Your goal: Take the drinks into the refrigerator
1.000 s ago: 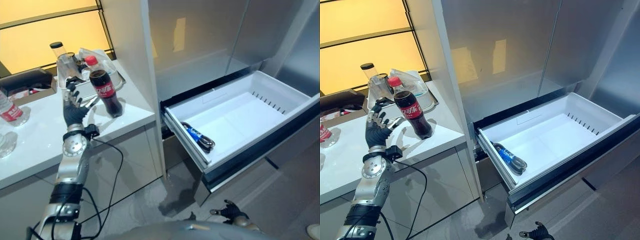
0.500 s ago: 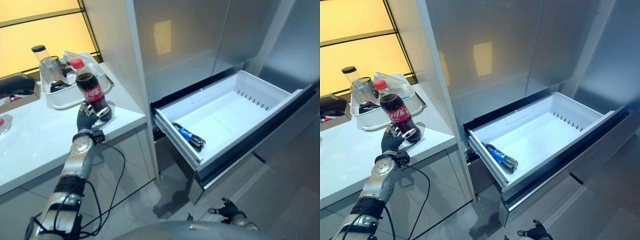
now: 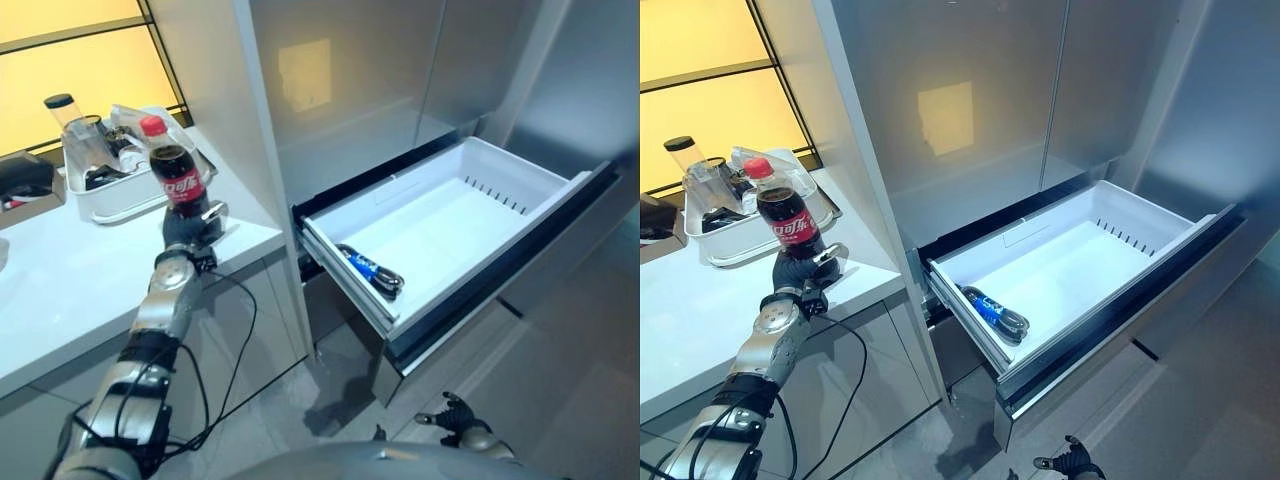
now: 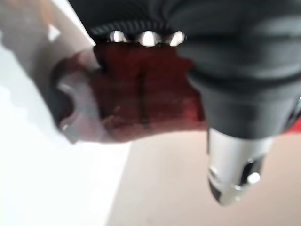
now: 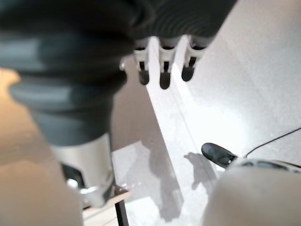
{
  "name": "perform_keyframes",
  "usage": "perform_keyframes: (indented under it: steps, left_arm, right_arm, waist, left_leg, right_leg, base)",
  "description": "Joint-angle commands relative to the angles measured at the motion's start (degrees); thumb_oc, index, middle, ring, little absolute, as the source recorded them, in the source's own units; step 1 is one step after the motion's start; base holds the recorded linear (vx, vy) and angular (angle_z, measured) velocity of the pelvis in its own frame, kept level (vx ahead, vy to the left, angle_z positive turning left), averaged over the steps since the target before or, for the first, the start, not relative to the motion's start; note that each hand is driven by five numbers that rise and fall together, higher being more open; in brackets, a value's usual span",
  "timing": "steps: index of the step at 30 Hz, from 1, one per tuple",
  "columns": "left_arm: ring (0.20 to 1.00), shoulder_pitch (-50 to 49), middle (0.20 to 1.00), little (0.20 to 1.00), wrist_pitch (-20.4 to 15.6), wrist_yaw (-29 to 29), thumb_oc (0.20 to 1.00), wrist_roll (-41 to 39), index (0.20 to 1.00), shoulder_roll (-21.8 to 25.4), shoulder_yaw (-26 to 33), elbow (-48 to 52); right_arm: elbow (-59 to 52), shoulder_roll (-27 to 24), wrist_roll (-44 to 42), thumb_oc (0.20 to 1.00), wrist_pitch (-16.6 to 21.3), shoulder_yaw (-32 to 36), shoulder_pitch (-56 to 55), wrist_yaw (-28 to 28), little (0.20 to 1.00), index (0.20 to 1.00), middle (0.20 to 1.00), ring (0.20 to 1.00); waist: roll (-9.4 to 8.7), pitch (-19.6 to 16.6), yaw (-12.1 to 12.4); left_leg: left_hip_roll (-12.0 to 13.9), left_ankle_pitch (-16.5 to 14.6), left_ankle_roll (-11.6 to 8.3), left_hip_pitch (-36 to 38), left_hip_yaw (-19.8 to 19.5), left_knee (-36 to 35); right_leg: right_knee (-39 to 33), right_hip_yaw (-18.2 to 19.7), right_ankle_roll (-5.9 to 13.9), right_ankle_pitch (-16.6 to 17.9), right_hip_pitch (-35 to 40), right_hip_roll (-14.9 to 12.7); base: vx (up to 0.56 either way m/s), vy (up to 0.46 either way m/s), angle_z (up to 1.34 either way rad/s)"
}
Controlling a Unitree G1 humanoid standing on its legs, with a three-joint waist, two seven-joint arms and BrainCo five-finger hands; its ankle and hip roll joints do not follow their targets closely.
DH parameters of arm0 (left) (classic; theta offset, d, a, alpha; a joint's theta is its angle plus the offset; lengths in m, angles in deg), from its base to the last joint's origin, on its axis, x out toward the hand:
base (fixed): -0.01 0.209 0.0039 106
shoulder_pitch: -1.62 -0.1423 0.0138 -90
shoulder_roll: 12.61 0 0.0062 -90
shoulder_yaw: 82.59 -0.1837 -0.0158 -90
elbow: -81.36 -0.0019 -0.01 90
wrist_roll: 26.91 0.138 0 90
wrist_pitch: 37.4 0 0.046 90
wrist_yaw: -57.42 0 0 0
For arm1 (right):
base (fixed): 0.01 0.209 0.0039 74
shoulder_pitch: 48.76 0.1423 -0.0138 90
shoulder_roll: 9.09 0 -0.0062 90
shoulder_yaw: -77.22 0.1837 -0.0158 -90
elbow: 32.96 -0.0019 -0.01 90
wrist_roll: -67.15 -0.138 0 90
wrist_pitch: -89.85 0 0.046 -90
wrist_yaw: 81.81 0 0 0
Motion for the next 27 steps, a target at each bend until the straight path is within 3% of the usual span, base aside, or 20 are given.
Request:
perform_keyframes:
  steps: [1, 6, 13, 27]
  left_arm:
    - [0.2, 13.1, 0.2, 0.2, -3.2, -0.7, 0.2, -0.2, 0.2, -0.5, -1.7, -3.5]
    - [0.2, 12.1, 0.2, 0.2, -4.1, -0.7, 0.2, 1.0, 0.2, -2.3, -2.6, -1.1]
    - [0.2, 1.4, 0.2, 0.2, -6.0, -1.5, 0.2, 3.9, 0.2, -6.9, -1.8, 13.7]
    - [0.2, -27.9, 0.2, 0.2, -8.9, -13.3, 0.2, 2.2, 0.2, -9.8, 3.5, 42.6]
  right_arm:
    - [0.9, 3.2, -1.0, 1.0, 0.6, -3.0, 2.2, -0.6, 1.0, 1.0, 1.0, 1.0]
    - [0.7, 3.1, -1.7, 1.0, 1.1, -2.4, 2.1, -0.7, 1.0, 1.0, 1.0, 1.0]
    - [-0.6, 2.8, -3.4, 1.0, 1.8, 1.2, 2.3, -1.8, 1.0, 1.0, 1.0, 1.0]
    - [-6.3, -3.0, -16.4, 1.0, 5.9, 19.7, 2.7, -7.0, 1.0, 1.0, 1.0, 1.0]
  waist:
    - [-0.37, 3.2, -2.5]
    - [-0.5, 3.3, -2.7]
    - [-1.19, 3.8, -2.1]
    - [-2.74, 4.6, 1.2]
  left_leg:
    - [-2.6, -3.2, 1.17, 0.3, 0.1, 0.1]
    - [-2.6, -3.3, 1.17, 0.4, 0.3, 0.1]
    - [-2.5, -3.3, 1.28, 0.2, 0.1, 0.1]
    - [-2.7, -3.6, 1.9, -0.8, -1.4, 0.1]
  right_leg:
    - [0.6, -0.2, 3.98, -3.5, 4.3, 0.0]
    - [0.6, -0.1, 3.92, -3.5, 4.3, 0.1]
    - [0.6, -0.2, 3.69, -3.6, 4.2, 0.1]
    - [0.9, -1.2, 3.26, -4.2, 4.2, -0.2]
  base:
    - [0.0, 0.0, 0.0]
    - [0.0, 0.0, 0.0]
    - [0.0, 0.0, 0.0]
    - [0.0, 0.0, 0.0]
